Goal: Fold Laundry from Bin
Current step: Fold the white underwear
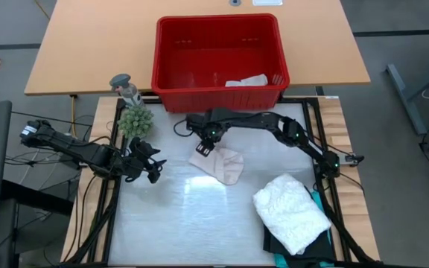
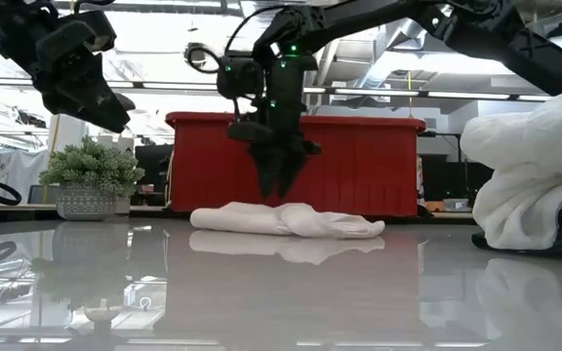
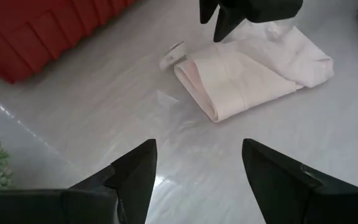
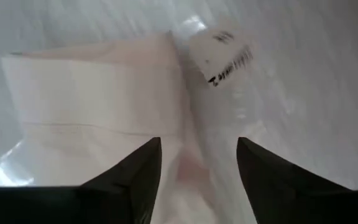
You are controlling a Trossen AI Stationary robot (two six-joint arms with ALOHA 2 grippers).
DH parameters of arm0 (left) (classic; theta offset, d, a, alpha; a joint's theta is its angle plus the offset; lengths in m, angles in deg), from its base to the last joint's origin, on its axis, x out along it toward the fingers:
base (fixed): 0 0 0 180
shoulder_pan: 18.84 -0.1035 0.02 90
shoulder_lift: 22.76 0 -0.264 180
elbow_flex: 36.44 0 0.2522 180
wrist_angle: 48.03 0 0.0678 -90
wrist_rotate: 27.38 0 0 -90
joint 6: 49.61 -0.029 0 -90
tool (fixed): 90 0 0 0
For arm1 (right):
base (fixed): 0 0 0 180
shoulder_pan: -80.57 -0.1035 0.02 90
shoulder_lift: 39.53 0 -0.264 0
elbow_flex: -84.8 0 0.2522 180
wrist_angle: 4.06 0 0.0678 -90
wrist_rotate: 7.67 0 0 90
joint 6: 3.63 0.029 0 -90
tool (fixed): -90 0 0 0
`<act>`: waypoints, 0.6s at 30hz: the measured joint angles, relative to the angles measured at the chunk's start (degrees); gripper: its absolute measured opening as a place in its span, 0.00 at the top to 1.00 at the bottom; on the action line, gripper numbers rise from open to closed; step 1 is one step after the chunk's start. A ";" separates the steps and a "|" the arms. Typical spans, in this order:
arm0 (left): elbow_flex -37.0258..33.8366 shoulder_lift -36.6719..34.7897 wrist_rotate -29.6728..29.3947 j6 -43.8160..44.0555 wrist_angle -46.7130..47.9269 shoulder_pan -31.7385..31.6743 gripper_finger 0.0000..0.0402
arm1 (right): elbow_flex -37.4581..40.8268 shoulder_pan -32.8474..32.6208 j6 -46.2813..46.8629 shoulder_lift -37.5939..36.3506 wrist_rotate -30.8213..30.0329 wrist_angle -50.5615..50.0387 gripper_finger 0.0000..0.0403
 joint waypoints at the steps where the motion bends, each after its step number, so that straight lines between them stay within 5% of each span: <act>1: 0.00 0.00 0.00 0.02 0.08 -0.02 0.44 | 0.00 0.39 -0.85 0.01 0.82 -0.11 0.43; 7: -0.16 0.20 -1.06 3.60 -3.67 -0.02 0.44 | -0.07 1.05 -8.96 -1.13 2.97 -0.48 0.41; 10: -3.19 1.10 -0.50 -3.81 -17.67 -0.32 0.44 | -0.07 1.60 -13.07 -5.27 2.97 -1.55 0.43; 13: -7.20 3.93 6.71 -14.19 -36.81 -2.62 0.44 | -0.02 2.58 -15.29 -11.55 3.04 -3.16 0.45; 18: -10.16 12.18 13.15 -18.50 -53.39 -10.70 0.44 | 3.17 2.00 -14.17 -22.52 4.38 -7.95 0.49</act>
